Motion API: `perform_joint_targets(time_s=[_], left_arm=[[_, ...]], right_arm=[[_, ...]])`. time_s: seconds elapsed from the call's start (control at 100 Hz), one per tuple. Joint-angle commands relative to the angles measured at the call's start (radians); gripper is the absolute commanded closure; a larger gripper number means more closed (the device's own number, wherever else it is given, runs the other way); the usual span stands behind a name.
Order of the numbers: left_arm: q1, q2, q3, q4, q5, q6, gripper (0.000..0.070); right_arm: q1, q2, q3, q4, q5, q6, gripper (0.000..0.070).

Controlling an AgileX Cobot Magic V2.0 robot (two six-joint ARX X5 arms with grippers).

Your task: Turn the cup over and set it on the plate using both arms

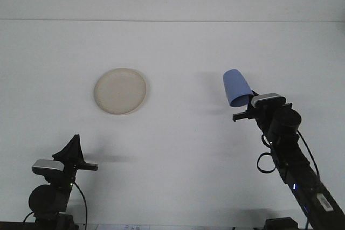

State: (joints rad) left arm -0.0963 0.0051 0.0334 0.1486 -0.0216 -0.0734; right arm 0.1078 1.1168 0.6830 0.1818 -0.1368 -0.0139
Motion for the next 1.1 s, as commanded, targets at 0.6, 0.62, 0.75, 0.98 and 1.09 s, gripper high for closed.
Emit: perform_joint_targets(time_s=[0.6,0.62,0.75,0.98,1.09], left_arm=[[0.000,0.000,-0.019,0.010,0.003,-0.008,0.0688],[0.000,0.000,-0.019,0.010,0.002,-0.008,0.0687],[0.000,0.000,-0.019,0.010,0.002,-0.008,0.0688],[0.000,0.000,-0.019,0.010,0.002,-0.008,0.0688],[0.000,0.000,-0.019,0.010,0.002,-0.008,0.0688]], right_arm=[[0.539,0.301,0.922,-1.549,0.061,0.014,0.0700],[0.552,0.315,0.922,-1.551,0.061,0.014,0.0700],[0.632,0.402,0.922,-1.551,0.058,0.014,0.0700],[0.712,0.511,0.922,-1.554,0.058,-0.005,0.0700],[0.717,0.537,0.921,-1.555,0.061,-0.010,0.0700]])
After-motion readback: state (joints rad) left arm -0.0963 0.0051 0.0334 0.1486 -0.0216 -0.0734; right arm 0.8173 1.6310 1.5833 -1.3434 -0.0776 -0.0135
